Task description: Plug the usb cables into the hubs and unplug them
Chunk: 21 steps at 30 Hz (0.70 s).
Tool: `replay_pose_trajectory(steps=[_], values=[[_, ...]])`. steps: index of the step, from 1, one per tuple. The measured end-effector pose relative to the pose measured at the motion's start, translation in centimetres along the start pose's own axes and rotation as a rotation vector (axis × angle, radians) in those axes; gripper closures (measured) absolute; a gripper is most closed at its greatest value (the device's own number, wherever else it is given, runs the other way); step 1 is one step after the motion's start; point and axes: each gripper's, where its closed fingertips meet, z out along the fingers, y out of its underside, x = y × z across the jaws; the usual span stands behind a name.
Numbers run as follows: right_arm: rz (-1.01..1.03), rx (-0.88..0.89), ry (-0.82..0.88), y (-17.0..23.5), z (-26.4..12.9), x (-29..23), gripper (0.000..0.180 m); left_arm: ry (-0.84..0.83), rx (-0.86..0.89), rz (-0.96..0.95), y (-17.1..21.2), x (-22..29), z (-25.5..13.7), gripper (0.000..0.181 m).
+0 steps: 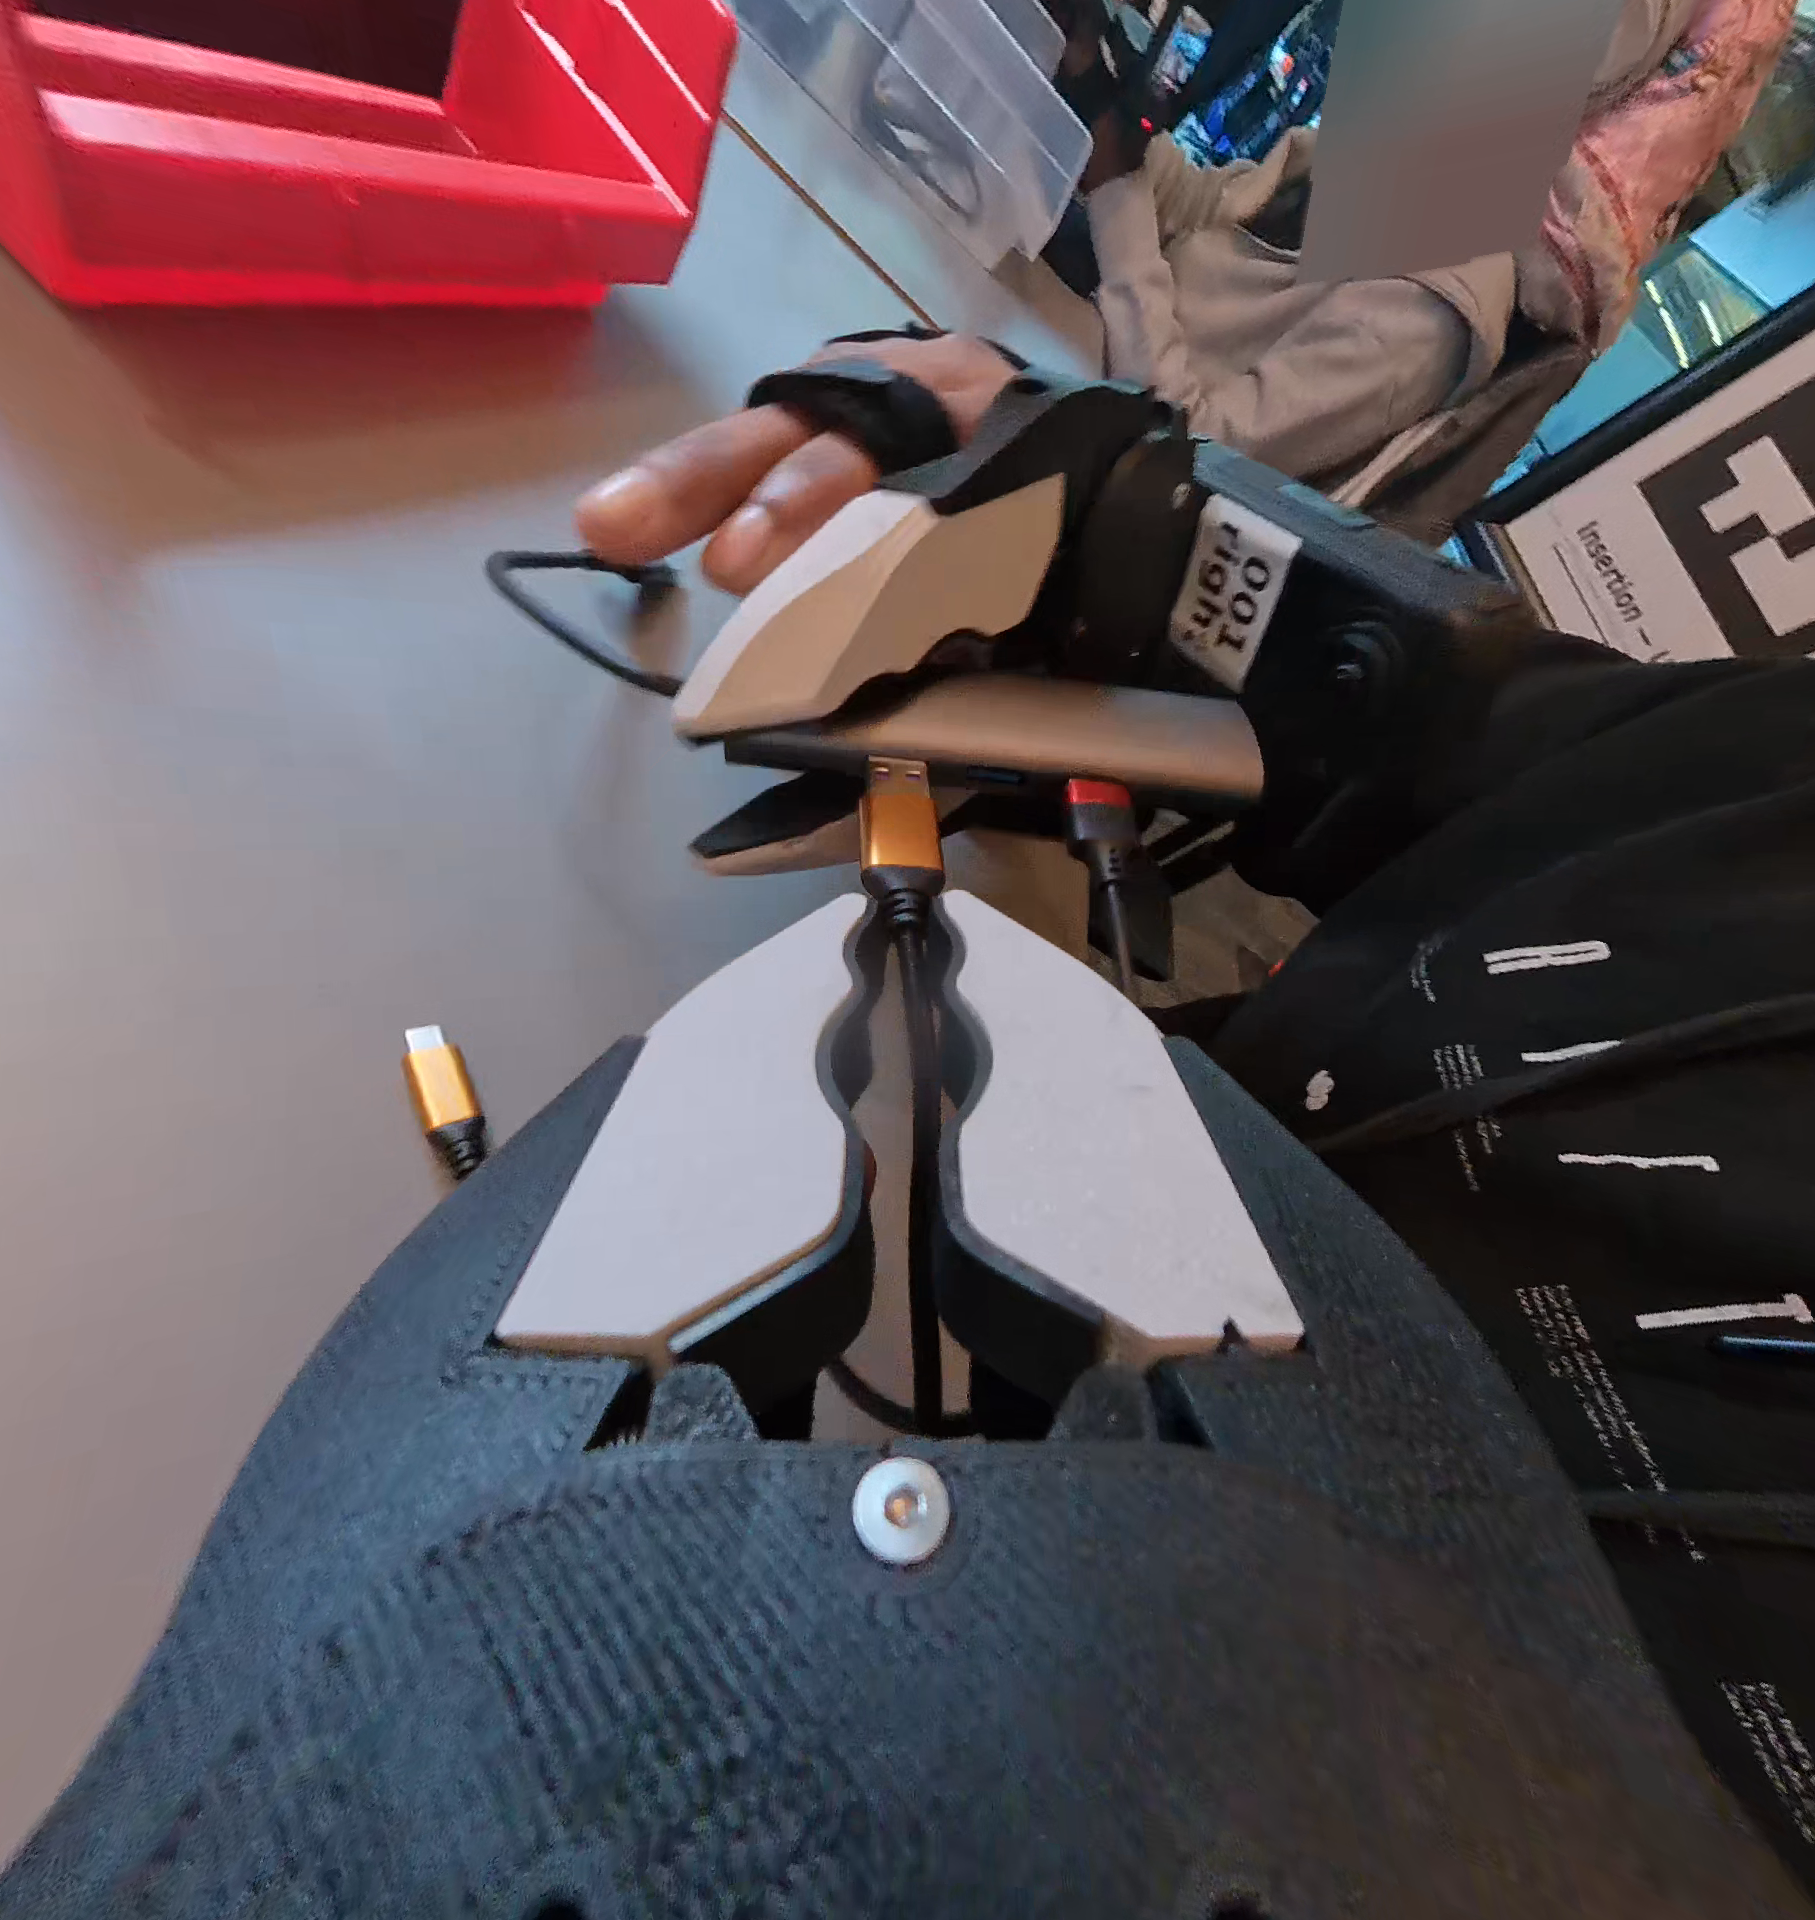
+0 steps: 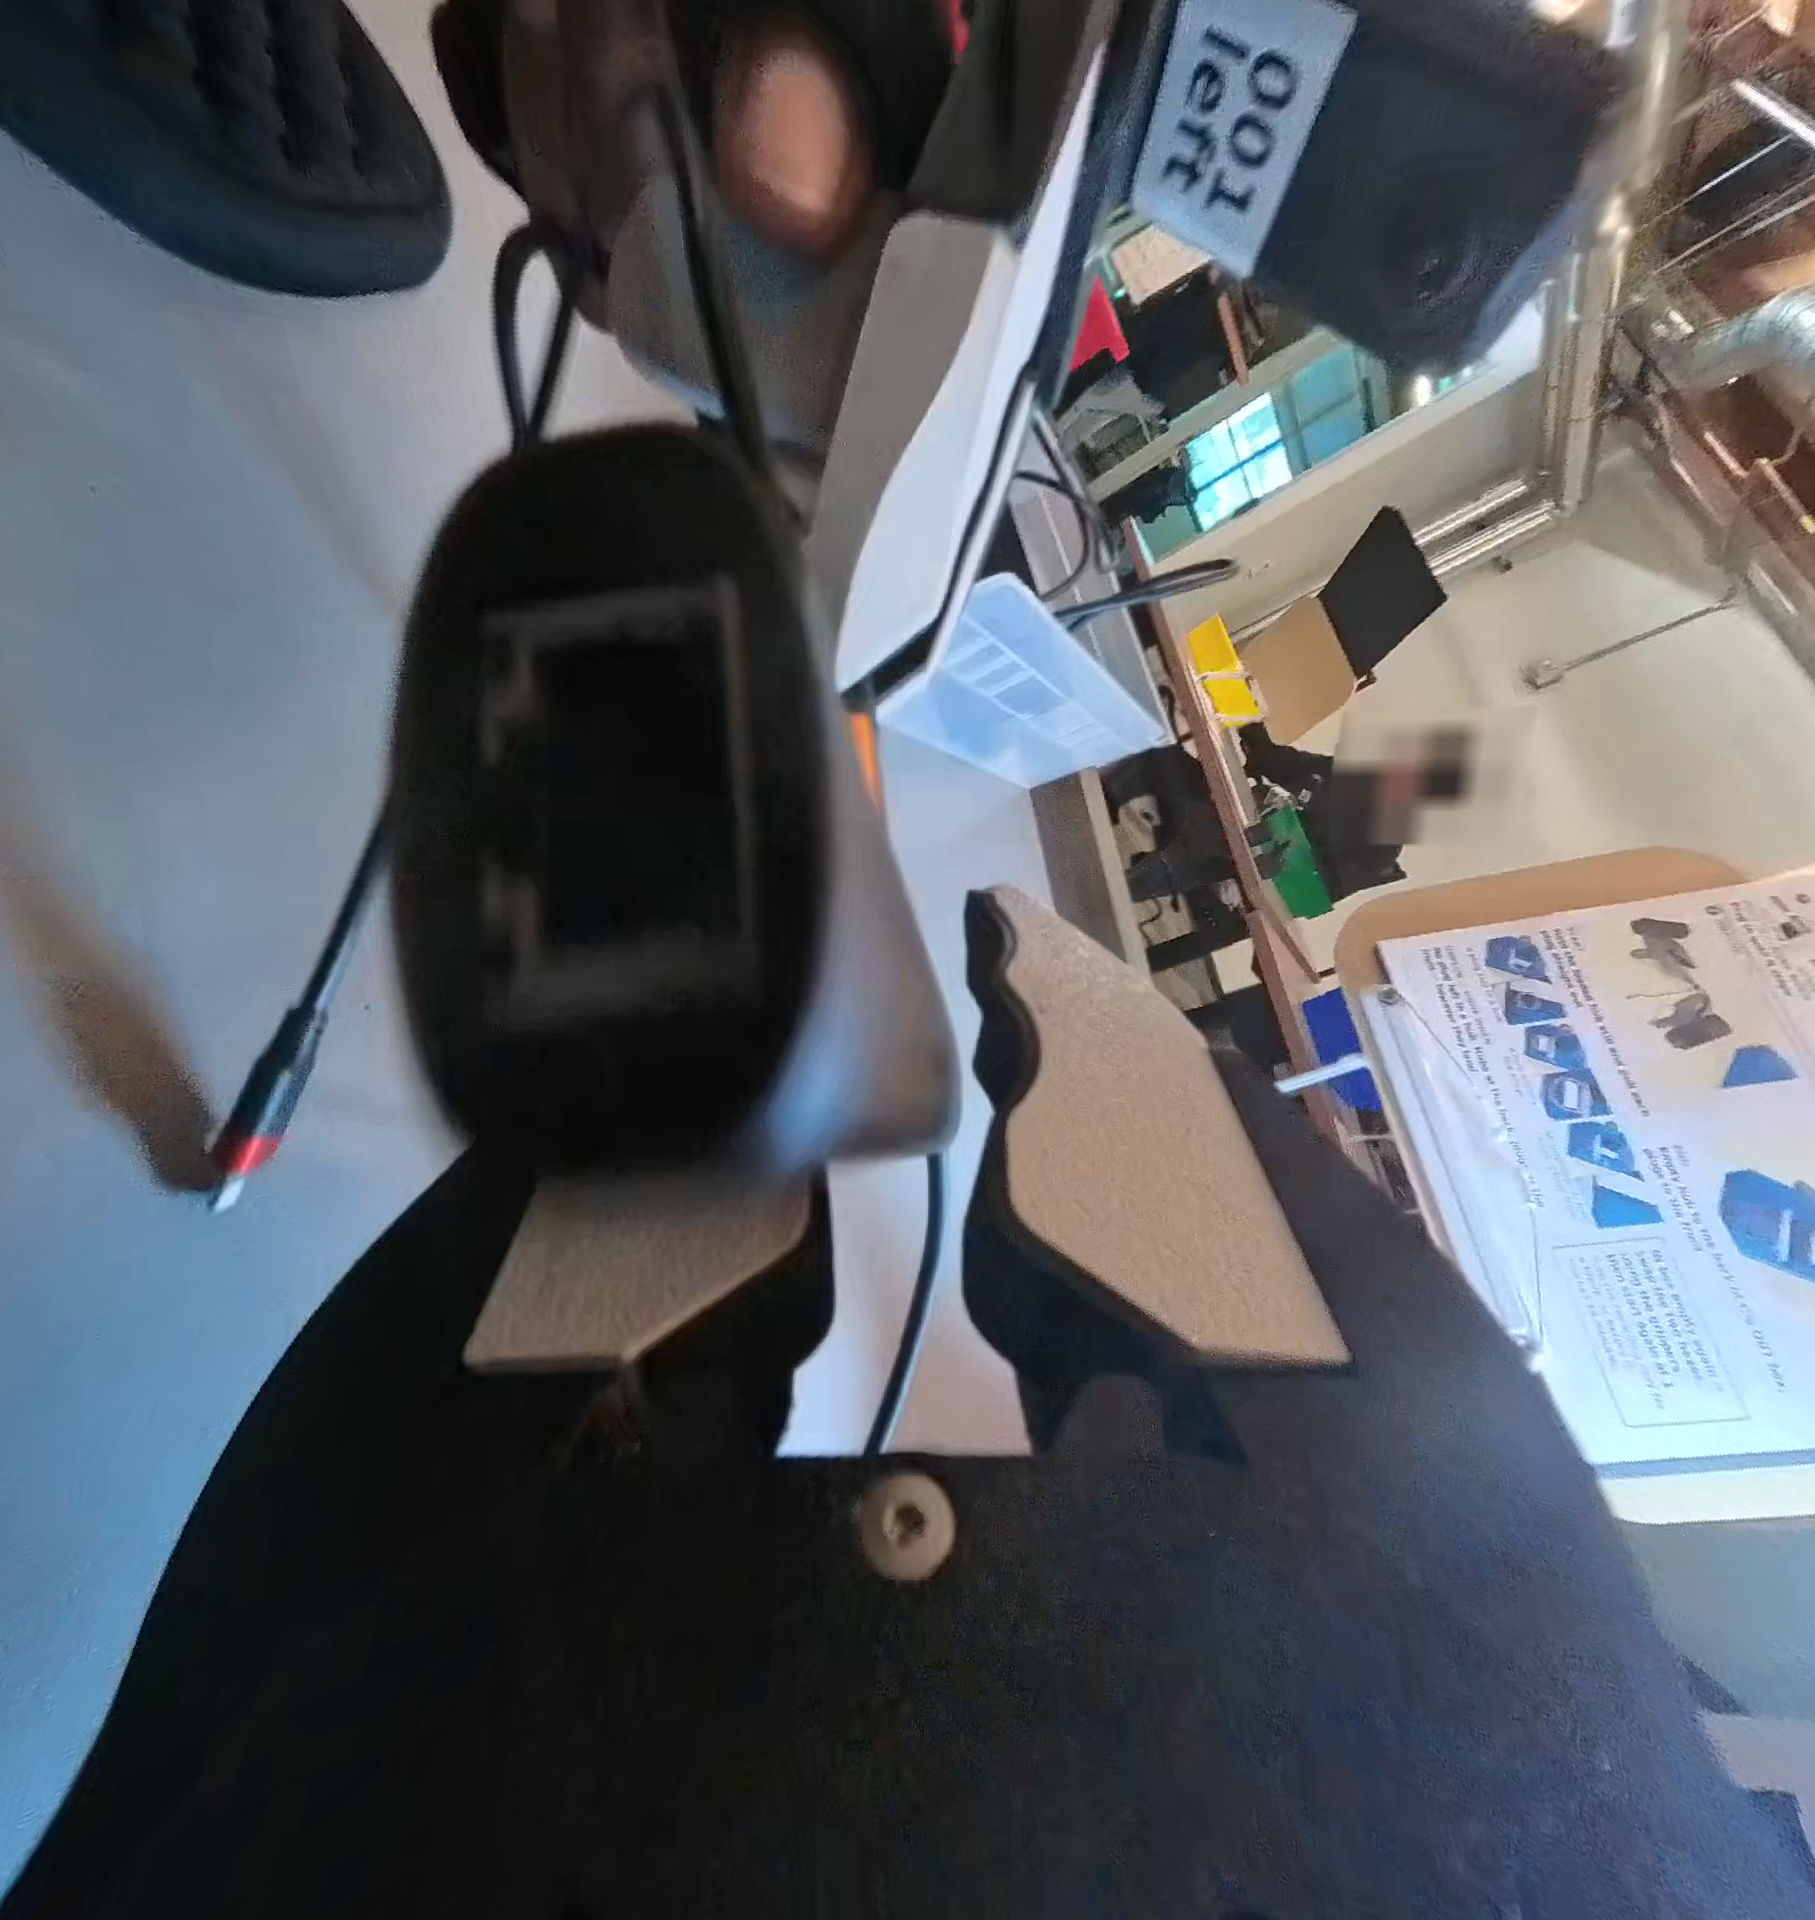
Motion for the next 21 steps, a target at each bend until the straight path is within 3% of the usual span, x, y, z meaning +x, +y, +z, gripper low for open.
replay_pose_trajectory(steps=[6, 10, 21], values=[[-0.055, -0.088, 0.019, 1.9, -0.8, 0.4, 0.156, 0.002, 0.068, -0.088, 0.1, -1.8, -1.1, 0.174], [-0.098, -0.051, -0.002, 1.3, -0.6, -0.2, 0.161, 0.019, 0.05, -0.068, 0.8, -1.7, -0.7, 0.174], [-0.152, 0.048, -0.02, -0.7, -0.5, -1.2, 0.161, 0.041, -0.117, 0.002, 2.1, 0.0, 0.4, 0.174]])
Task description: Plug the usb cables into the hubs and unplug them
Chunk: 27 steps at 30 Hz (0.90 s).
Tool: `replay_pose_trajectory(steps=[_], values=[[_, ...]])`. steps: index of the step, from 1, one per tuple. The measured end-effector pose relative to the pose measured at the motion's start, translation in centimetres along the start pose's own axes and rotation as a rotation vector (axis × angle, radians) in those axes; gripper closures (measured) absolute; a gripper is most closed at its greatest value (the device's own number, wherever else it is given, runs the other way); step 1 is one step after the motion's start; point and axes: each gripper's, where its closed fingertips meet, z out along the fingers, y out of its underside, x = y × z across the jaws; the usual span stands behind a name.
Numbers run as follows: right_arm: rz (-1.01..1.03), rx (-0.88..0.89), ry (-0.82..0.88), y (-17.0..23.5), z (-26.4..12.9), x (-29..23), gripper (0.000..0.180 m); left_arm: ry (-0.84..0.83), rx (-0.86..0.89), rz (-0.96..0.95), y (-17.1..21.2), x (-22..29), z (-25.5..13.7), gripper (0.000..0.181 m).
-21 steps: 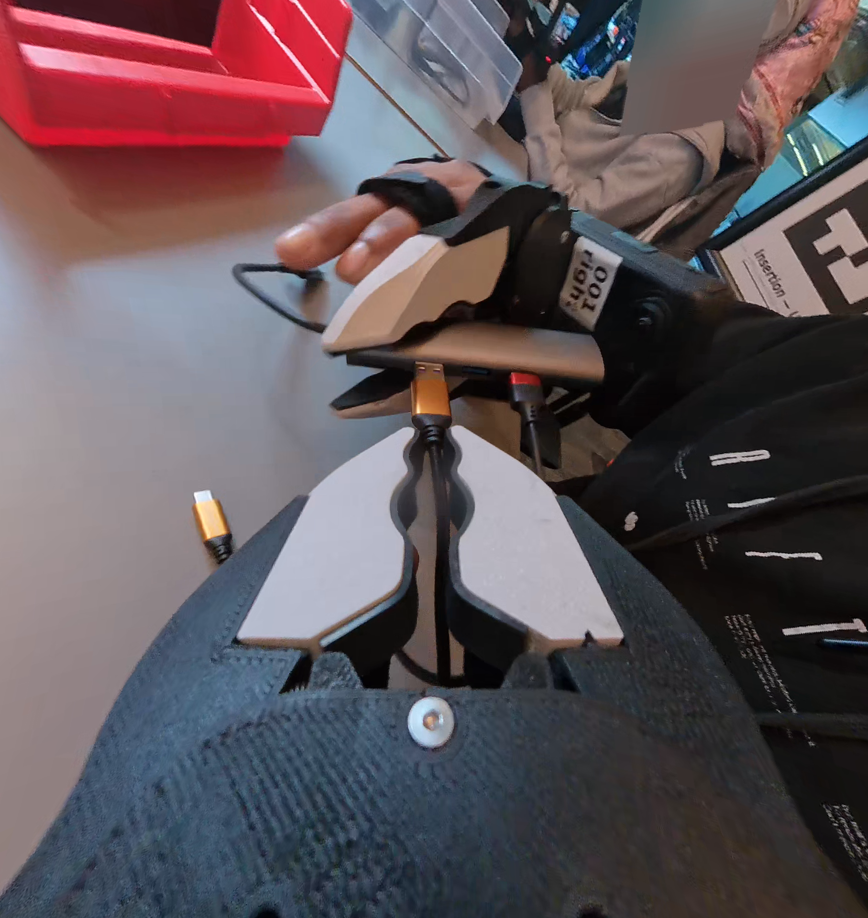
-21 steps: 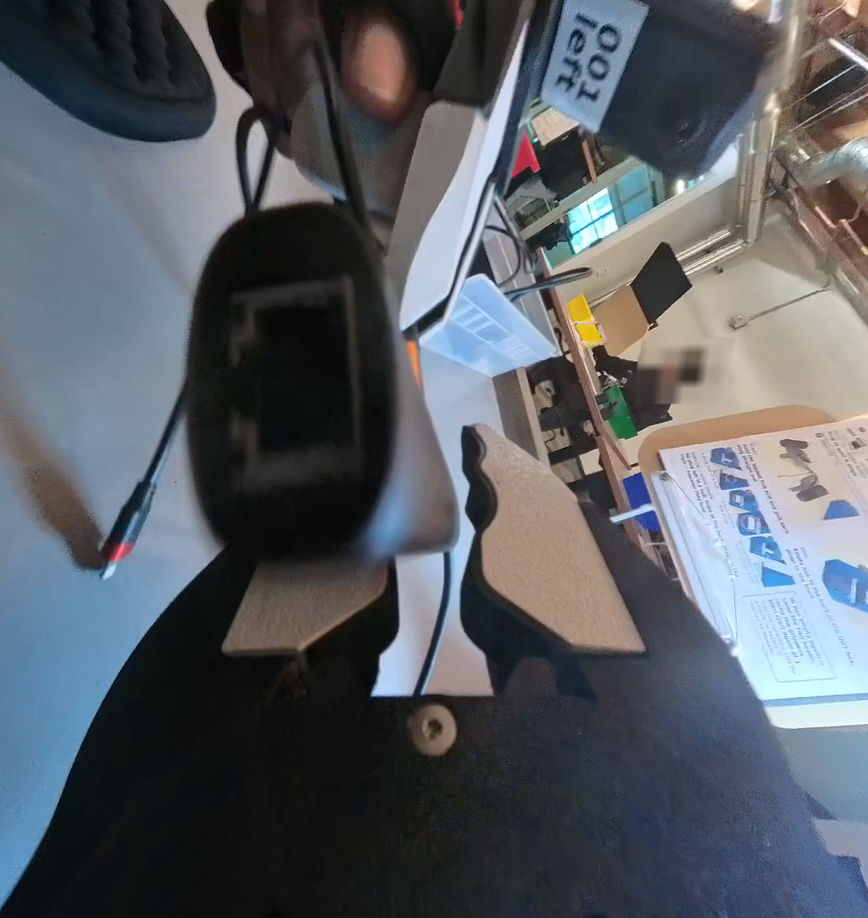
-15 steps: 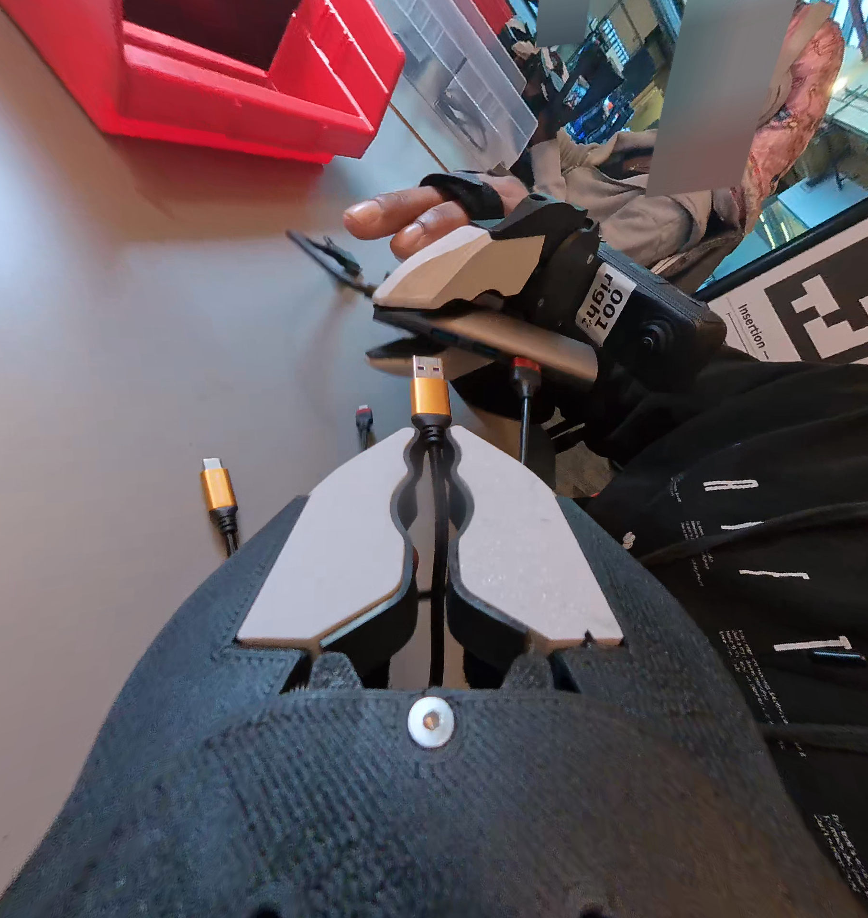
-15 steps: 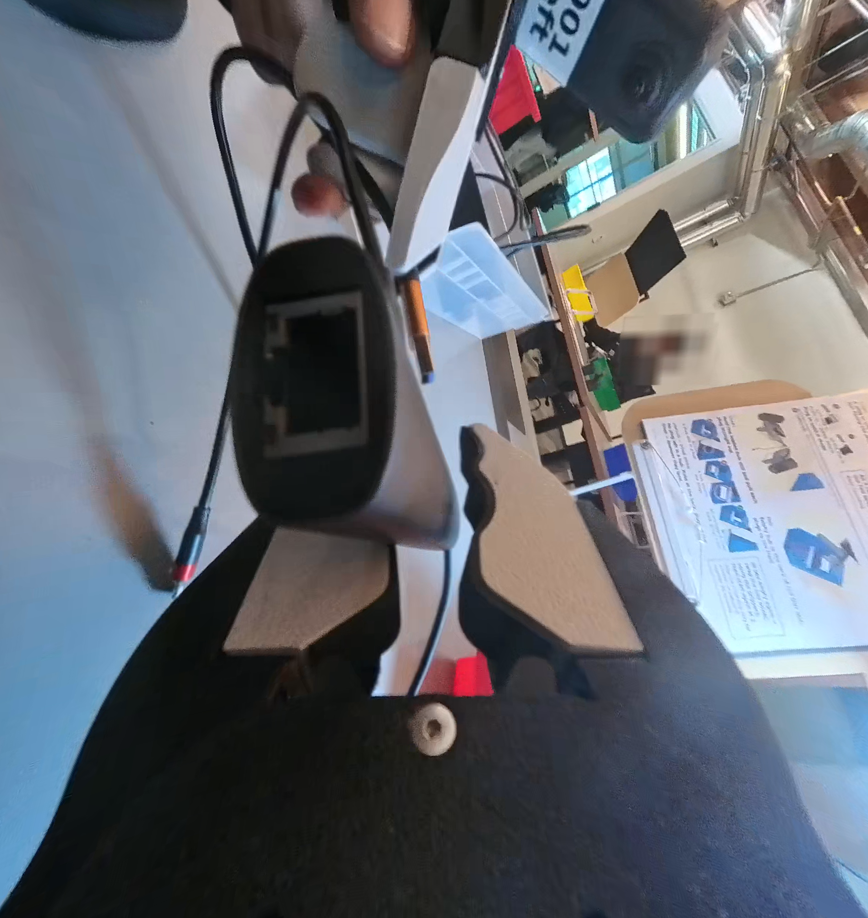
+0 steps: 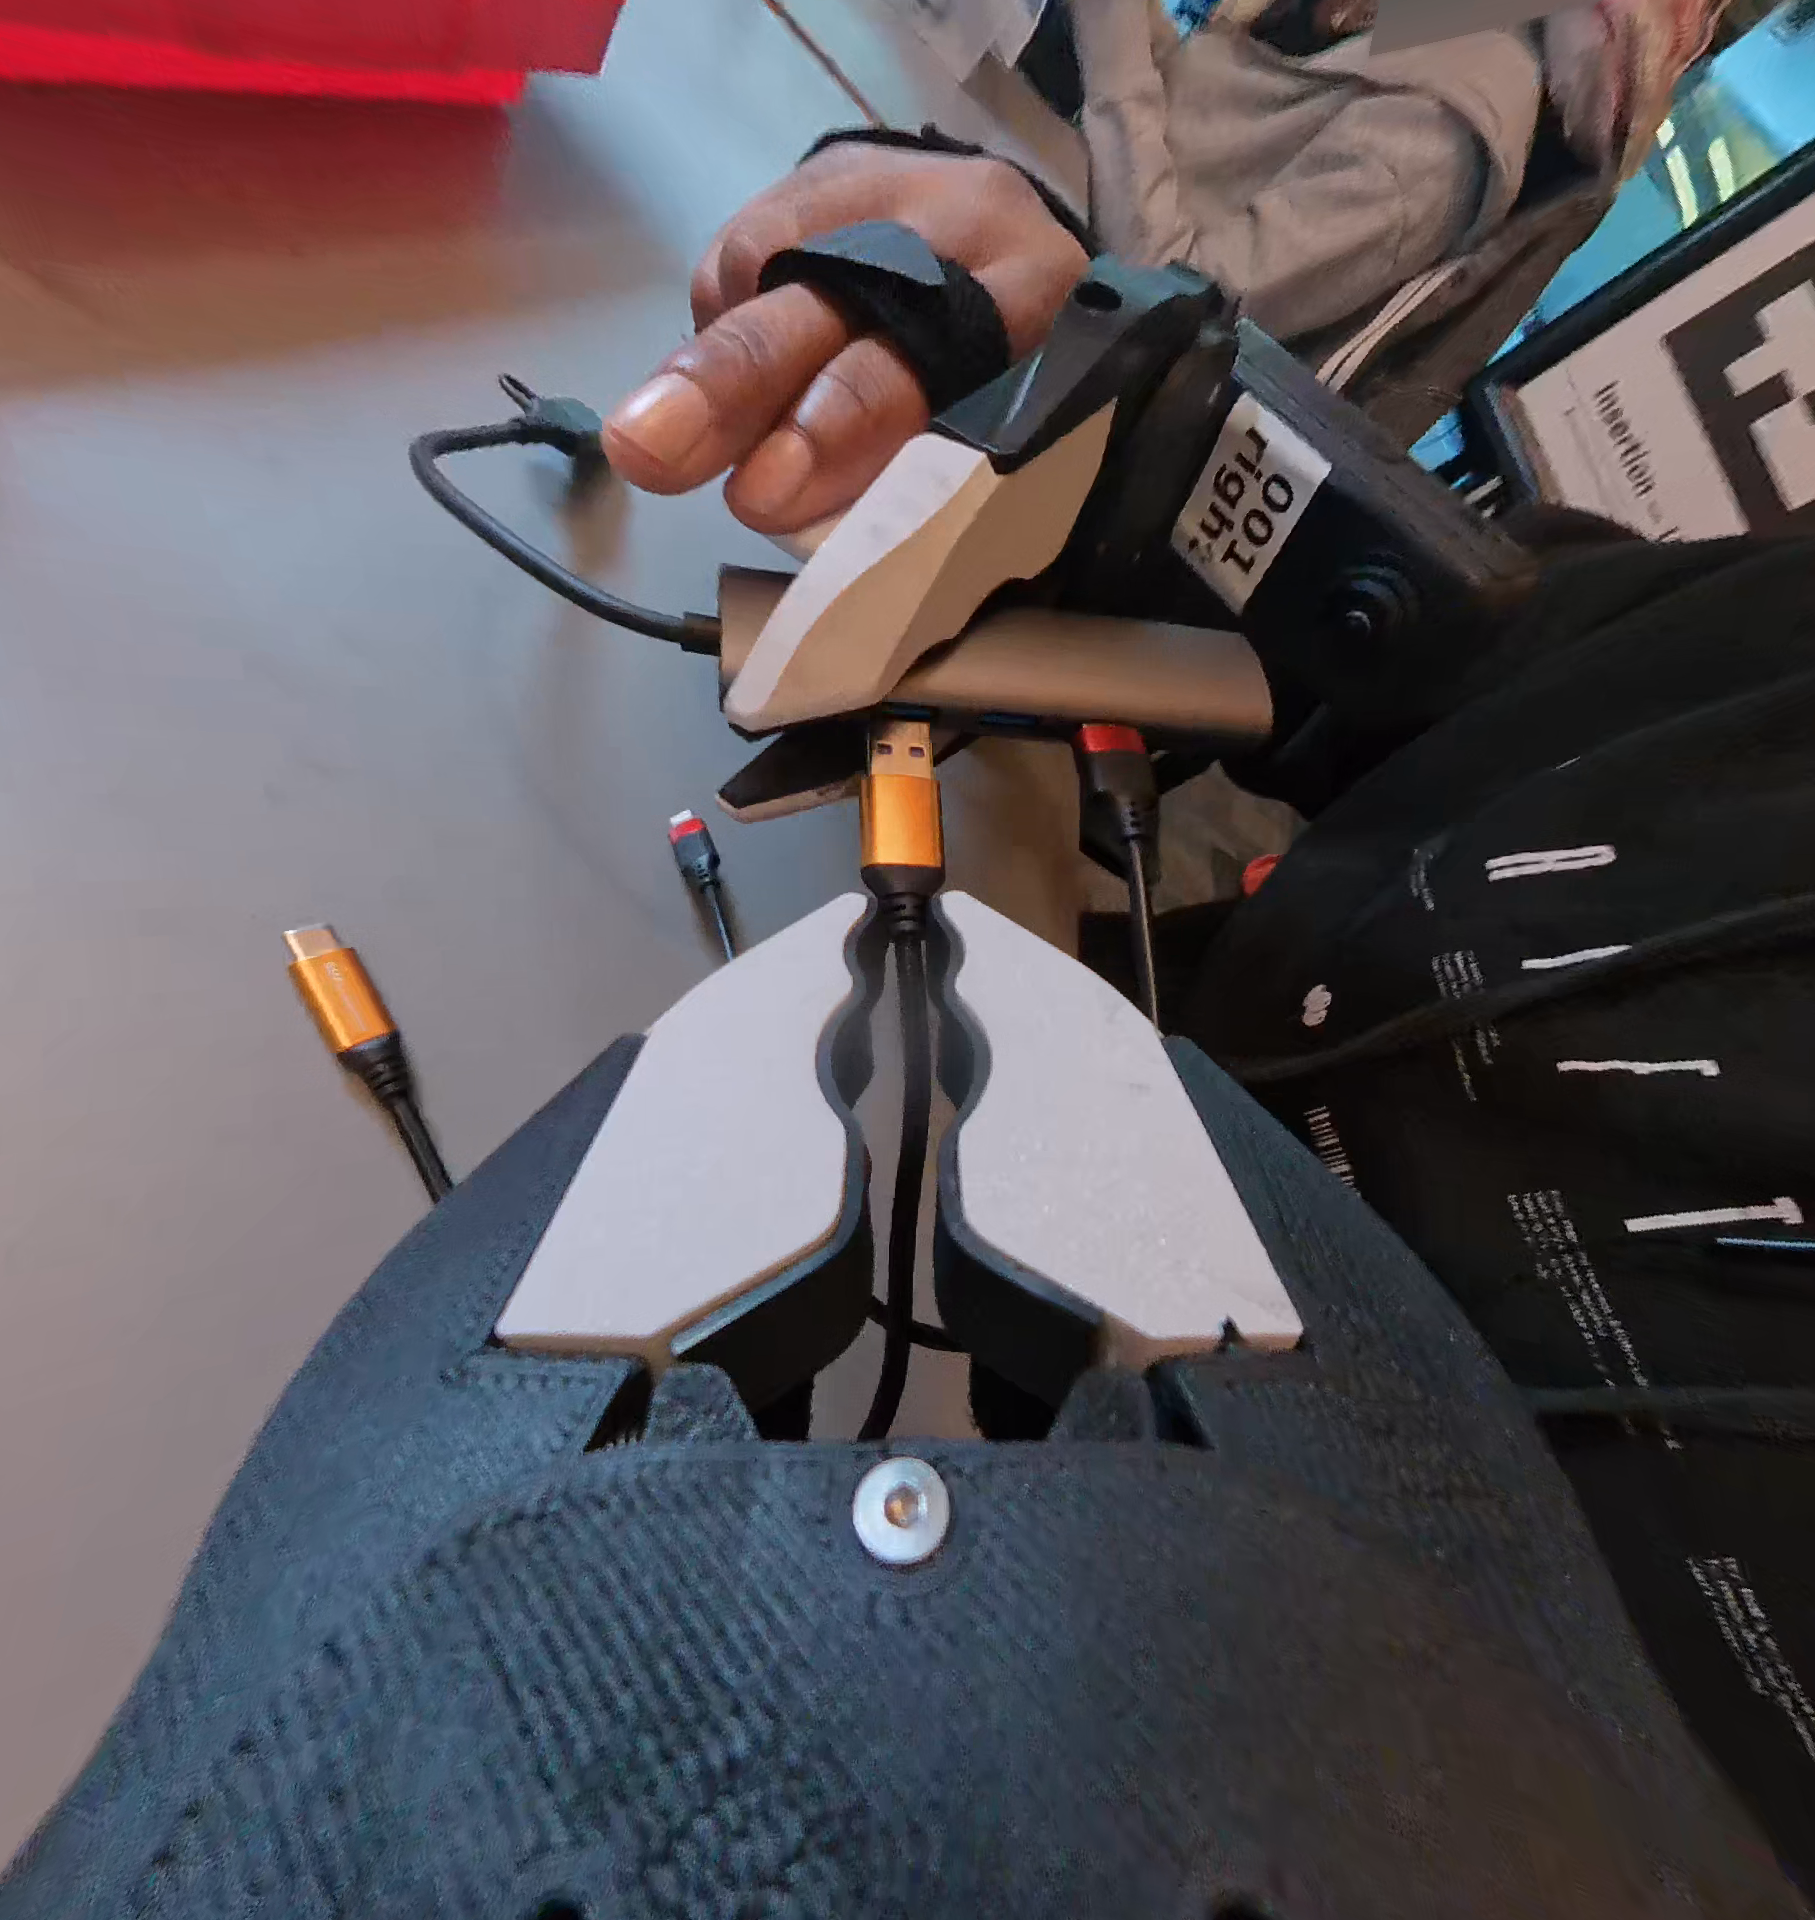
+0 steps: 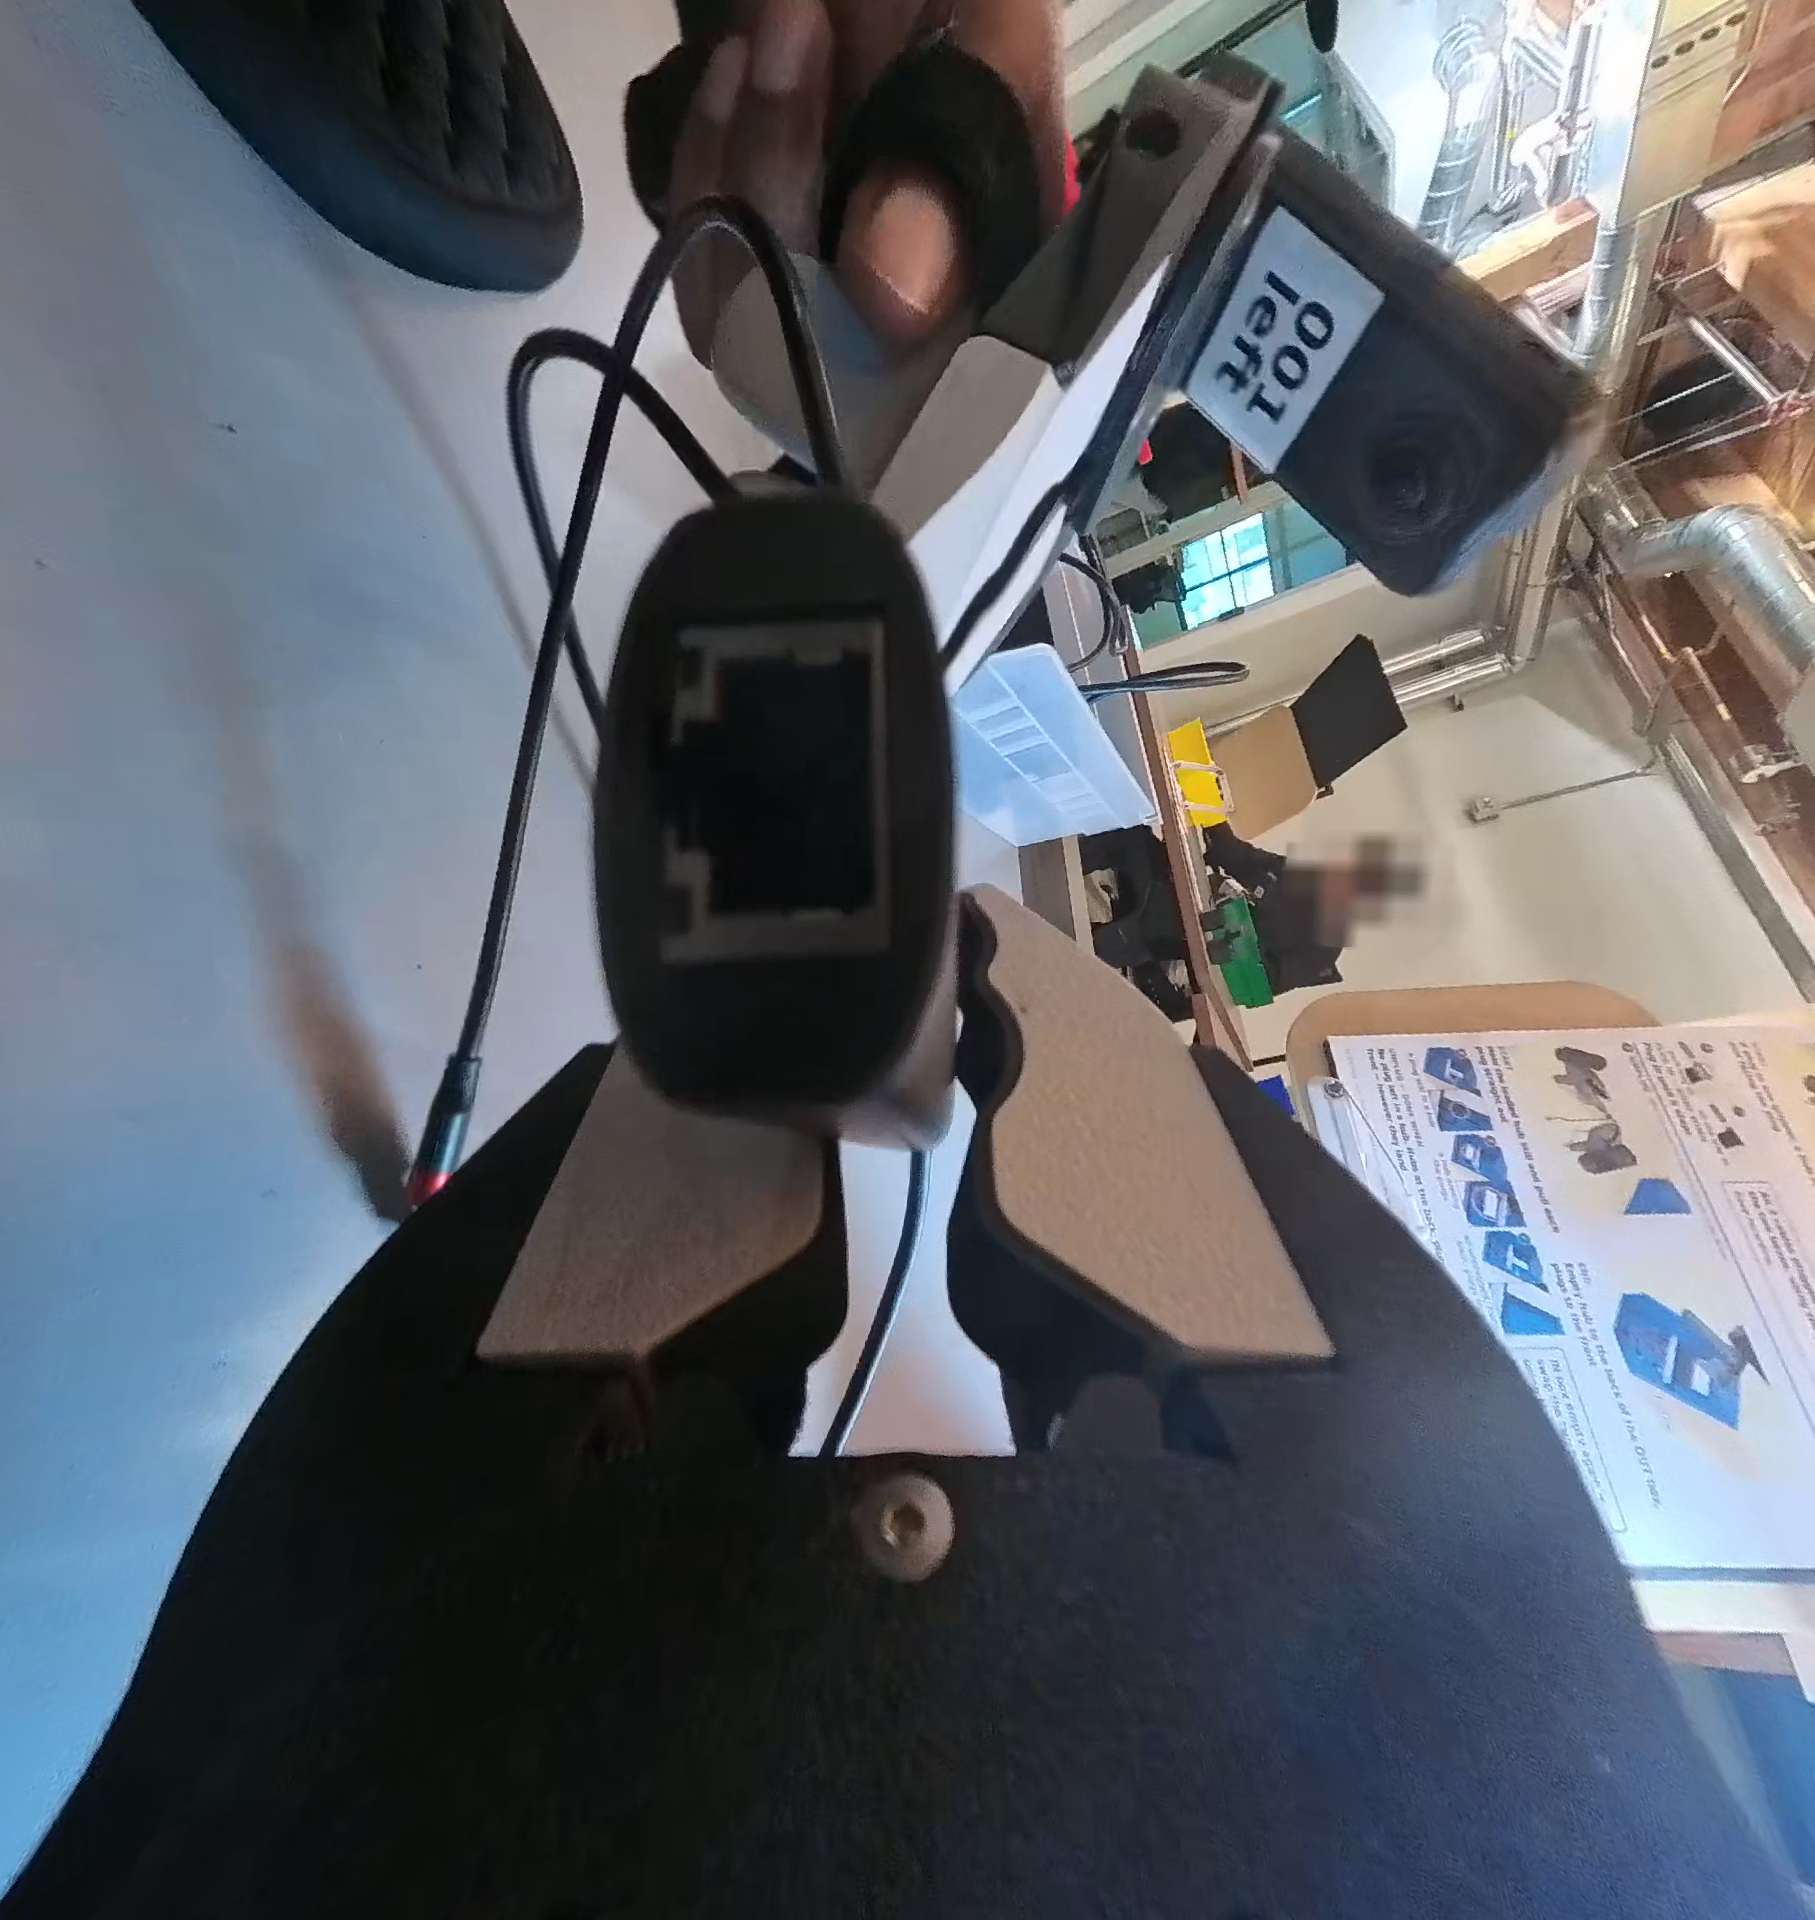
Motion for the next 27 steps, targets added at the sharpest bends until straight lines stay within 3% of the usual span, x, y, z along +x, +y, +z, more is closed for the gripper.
replay_pose_trajectory(steps=[11, 27], values=[[-0.049, -0.017, -0.01, 0.1, 0.2, -0.5, 0.161, -0.026, -0.097, 0.026, 0.5, 0.8, 0.2, 0.174], [-0.095, -0.097, 0.014, 0.9, 0.7, -0.5, 0.161, -0.008, -0.086, -0.006, 0.5, 1.5, 0.2, 0.174]])
